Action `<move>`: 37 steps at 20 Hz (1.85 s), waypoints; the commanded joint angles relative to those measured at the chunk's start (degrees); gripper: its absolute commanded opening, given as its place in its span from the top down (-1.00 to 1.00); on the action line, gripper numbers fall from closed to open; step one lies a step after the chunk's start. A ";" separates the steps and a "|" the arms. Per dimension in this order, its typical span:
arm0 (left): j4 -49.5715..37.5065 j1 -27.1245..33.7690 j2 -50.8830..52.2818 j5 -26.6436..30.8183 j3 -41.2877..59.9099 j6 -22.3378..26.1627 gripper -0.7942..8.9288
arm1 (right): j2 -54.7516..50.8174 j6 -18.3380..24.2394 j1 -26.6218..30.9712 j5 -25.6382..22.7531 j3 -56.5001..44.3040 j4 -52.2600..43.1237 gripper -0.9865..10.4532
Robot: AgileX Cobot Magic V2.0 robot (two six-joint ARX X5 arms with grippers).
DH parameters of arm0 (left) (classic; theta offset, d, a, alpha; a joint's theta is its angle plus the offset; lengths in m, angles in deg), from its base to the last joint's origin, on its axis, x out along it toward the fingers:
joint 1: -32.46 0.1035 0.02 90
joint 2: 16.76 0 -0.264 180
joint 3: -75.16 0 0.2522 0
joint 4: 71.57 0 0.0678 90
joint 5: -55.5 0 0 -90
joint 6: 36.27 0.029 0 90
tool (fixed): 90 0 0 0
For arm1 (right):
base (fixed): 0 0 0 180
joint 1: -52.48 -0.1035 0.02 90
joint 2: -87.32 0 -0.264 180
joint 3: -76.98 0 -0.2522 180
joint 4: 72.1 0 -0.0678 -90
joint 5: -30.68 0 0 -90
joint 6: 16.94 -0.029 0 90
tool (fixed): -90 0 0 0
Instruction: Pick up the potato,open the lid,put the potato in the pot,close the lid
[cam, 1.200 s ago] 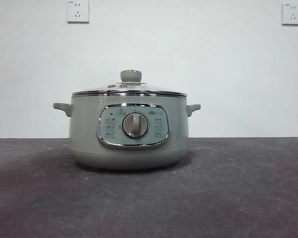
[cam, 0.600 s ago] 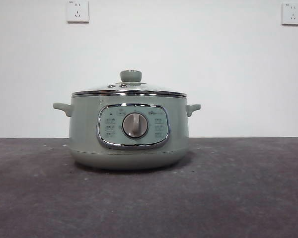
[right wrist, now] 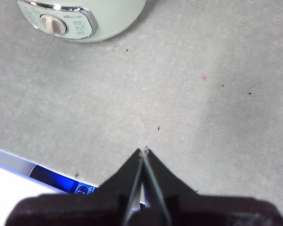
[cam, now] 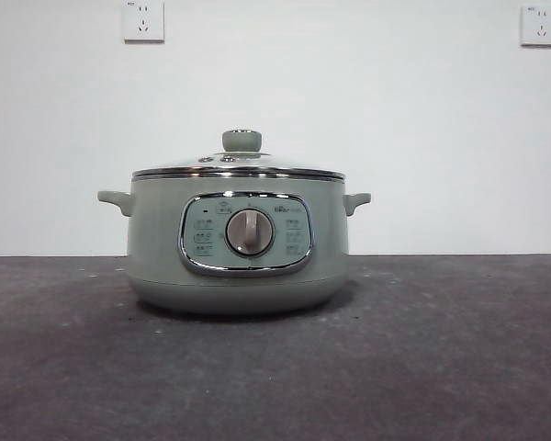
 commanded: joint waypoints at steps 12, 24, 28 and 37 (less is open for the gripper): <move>-1.60 -0.17 5.05 -0.81 3.98 -2.93 0.84 | 0.09 -0.61 0.00 -0.28 -0.44 1.40 0.83; -1.44 -0.09 3.23 -0.72 3.96 -2.93 0.84 | 0.07 -0.61 -0.02 -0.44 -0.44 1.36 0.83; -1.44 -0.09 2.99 -0.72 3.96 -2.93 0.84 | 0.02 -0.42 0.74 -4.20 -0.81 1.36 0.83; -1.42 -0.09 2.64 -0.72 3.96 -2.93 0.84 | -17.88 6.88 23.39 -0.55 -37.99 -54.42 0.83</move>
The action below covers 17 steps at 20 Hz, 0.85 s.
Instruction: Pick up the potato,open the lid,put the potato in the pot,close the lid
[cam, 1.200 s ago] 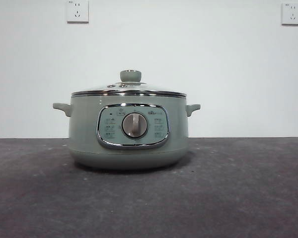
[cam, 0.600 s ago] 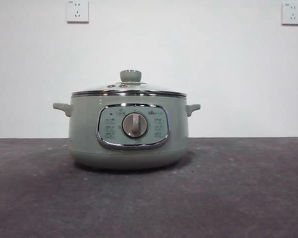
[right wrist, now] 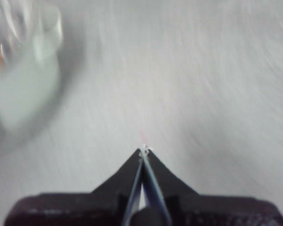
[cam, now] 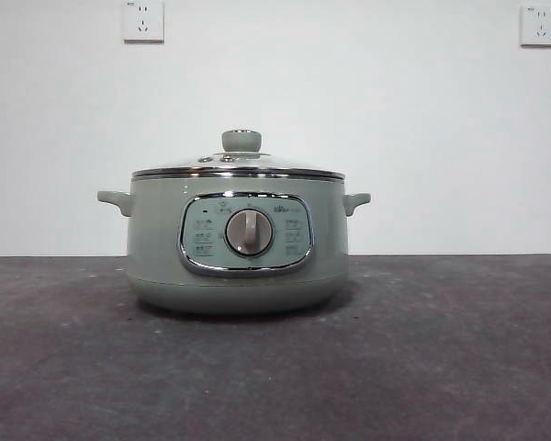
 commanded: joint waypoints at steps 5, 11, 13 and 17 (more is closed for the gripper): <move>-0.55 -0.04 -0.11 -0.02 0.61 -0.26 0.84 | -21.53 5.35 12.61 13.18 -26.97 -31.93 0.83; -0.55 -0.04 -0.13 -0.02 0.61 -0.26 0.84 | -33.33 5.55 22.60 18.32 -35.60 -31.58 0.83; -0.55 -0.04 -0.13 -0.02 0.61 -0.26 0.84 | -34.67 6.60 23.91 19.23 -36.74 -31.36 0.83; -0.55 -0.04 -0.13 -0.04 0.61 -0.26 0.84 | -36.83 9.94 25.40 20.52 -37.94 -29.27 0.83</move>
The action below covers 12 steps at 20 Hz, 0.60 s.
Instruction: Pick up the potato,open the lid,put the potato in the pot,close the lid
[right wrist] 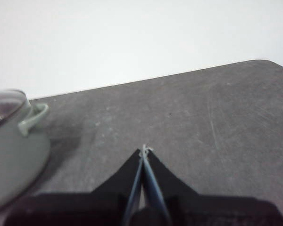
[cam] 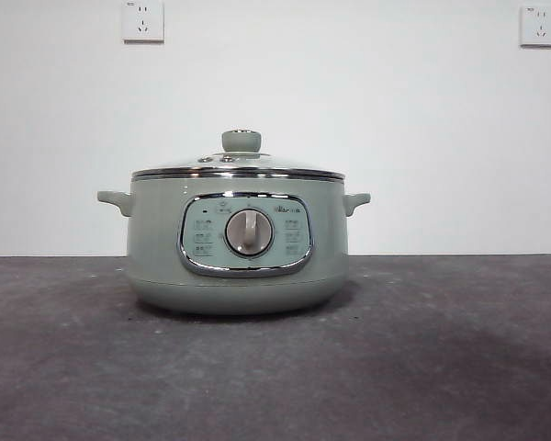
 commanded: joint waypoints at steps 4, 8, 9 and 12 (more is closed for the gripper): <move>-0.55 -0.04 -0.02 -0.04 0.61 -0.26 0.84 | -3.28 5.77 1.86 3.32 -2.25 3.76 0.83; -0.55 -0.04 -0.02 -0.02 0.61 -0.26 0.84 | -5.29 6.82 2.36 6.45 -4.20 6.08 0.83; -0.55 -0.04 -0.02 -0.04 0.61 -0.26 0.84 | -5.29 6.82 2.40 7.15 -4.63 6.54 0.83; -0.55 -0.04 -0.02 -0.04 0.61 -0.26 0.84 | -5.29 6.82 2.40 8.41 -5.64 7.43 0.83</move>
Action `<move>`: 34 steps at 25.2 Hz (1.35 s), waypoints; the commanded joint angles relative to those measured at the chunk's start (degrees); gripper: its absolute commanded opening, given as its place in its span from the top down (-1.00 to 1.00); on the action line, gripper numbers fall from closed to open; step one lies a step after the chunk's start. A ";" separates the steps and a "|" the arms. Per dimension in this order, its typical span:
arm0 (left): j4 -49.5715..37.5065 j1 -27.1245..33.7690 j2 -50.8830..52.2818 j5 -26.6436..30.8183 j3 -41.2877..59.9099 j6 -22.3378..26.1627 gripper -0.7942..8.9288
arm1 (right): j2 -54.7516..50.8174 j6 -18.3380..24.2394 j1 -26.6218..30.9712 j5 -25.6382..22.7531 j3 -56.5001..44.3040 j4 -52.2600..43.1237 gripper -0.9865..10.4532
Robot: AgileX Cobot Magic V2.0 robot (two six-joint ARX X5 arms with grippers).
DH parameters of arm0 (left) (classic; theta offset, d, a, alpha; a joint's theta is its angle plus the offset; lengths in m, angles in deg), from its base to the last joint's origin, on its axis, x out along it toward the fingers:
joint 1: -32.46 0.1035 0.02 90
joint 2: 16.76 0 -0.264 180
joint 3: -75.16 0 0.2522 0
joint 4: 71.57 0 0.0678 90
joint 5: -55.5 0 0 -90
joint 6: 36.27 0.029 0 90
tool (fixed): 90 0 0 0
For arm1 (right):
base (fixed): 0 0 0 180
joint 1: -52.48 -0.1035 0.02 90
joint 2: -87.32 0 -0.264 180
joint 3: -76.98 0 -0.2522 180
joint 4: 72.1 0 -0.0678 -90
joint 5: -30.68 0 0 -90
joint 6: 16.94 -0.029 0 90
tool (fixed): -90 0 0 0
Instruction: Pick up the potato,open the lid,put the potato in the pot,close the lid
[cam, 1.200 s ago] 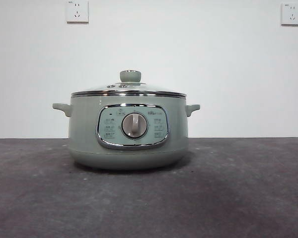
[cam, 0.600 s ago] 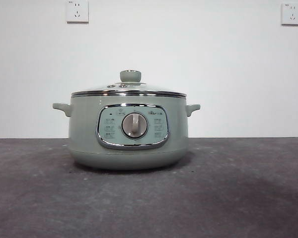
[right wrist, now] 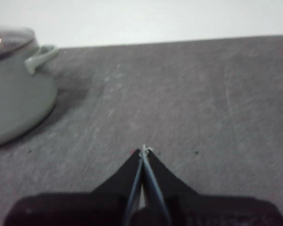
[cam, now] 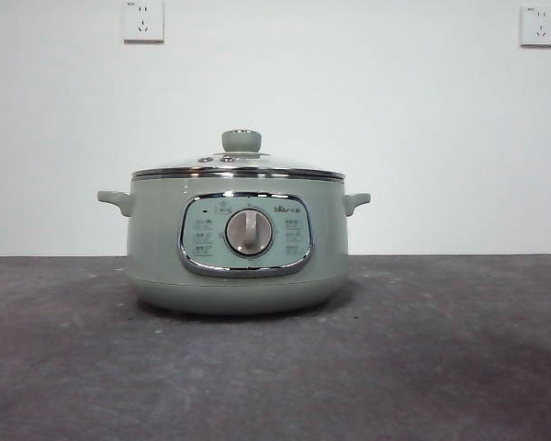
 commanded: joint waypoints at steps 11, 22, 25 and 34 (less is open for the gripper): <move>-0.55 -0.04 -0.02 -0.02 0.61 -0.24 0.84 | -0.20 3.52 0.09 1.70 -2.03 -0.46 0.83; -0.55 -0.04 -0.02 -0.04 0.61 -0.24 0.84 | -0.20 4.26 0.50 1.51 -3.72 -5.46 0.83; -0.55 -0.04 -0.02 -0.02 0.61 -0.24 0.84 | -0.20 4.26 0.52 1.49 -3.72 -5.46 0.83; -0.55 -0.04 -0.02 -0.04 0.61 -0.24 0.84 | -0.20 4.28 0.52 1.49 -3.72 -5.46 0.83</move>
